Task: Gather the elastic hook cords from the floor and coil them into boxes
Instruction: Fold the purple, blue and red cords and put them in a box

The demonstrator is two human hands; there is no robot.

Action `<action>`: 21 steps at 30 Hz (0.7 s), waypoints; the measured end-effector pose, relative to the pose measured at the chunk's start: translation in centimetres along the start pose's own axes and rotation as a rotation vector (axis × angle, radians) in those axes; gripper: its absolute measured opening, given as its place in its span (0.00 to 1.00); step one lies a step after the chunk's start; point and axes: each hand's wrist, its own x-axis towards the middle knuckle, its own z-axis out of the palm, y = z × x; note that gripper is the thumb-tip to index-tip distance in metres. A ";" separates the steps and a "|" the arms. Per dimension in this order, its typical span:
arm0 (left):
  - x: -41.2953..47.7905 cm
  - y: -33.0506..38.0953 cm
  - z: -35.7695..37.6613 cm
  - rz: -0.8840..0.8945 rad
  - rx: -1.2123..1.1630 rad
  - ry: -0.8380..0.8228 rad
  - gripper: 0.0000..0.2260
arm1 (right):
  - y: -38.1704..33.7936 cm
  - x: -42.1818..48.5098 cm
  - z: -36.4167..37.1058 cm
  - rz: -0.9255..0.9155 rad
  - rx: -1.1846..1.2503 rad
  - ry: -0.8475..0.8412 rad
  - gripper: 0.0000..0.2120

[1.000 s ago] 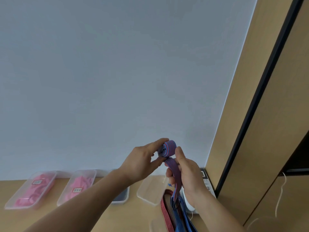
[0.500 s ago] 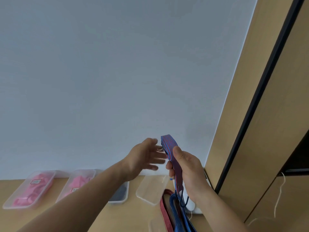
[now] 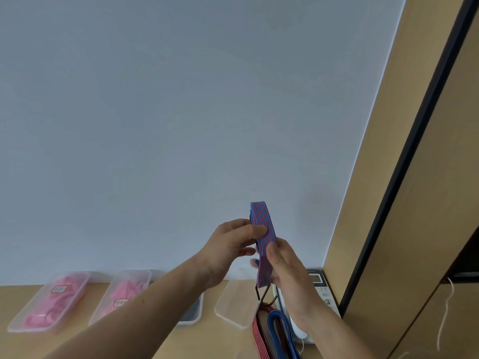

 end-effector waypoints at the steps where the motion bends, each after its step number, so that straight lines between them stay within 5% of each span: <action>1: 0.0 0.1 0.0 0.007 -0.012 -0.008 0.23 | 0.2 0.0 0.0 0.013 -0.006 -0.013 0.28; 13: 0.2 0.9 -0.9 0.067 0.115 0.002 0.21 | 0.1 0.1 -0.6 0.188 0.014 -0.006 0.34; 21: -0.2 -1.1 -0.4 0.511 0.767 0.131 0.19 | -0.8 0.2 -0.4 0.197 0.050 0.008 0.22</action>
